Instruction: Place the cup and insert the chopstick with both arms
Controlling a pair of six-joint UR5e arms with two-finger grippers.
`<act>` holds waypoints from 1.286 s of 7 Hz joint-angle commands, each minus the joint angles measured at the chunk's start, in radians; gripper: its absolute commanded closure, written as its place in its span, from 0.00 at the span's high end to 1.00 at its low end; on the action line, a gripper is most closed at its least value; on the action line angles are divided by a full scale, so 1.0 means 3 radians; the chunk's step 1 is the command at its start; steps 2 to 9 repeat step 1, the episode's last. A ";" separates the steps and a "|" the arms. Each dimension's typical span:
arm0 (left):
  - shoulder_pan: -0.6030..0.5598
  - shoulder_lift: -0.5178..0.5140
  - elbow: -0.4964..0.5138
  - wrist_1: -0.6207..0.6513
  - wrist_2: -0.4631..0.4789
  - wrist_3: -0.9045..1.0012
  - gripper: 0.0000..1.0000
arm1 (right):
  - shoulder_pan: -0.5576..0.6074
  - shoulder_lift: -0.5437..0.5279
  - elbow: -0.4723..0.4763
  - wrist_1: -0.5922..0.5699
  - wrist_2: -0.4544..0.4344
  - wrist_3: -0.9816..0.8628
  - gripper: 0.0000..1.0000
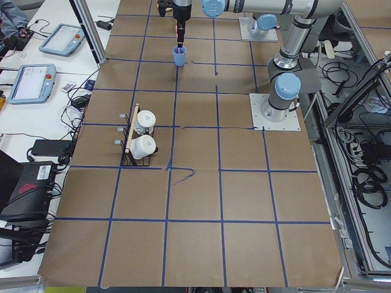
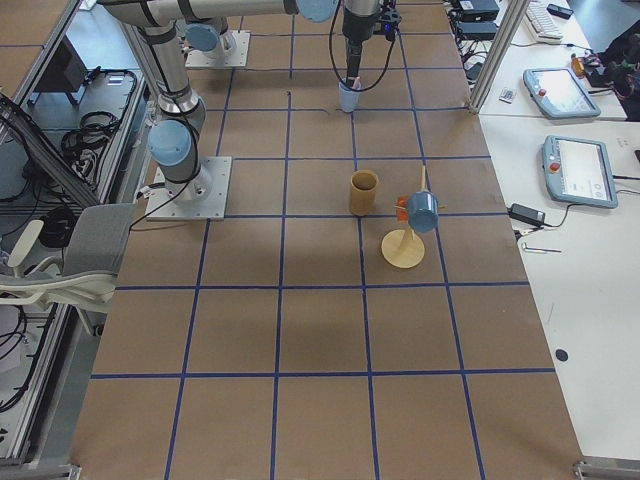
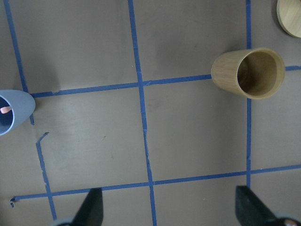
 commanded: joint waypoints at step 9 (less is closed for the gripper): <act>0.0000 0.0000 0.0000 0.0000 0.0000 0.0000 1.00 | 0.0001 -0.0005 0.0008 -0.0013 0.0004 -0.0135 1.00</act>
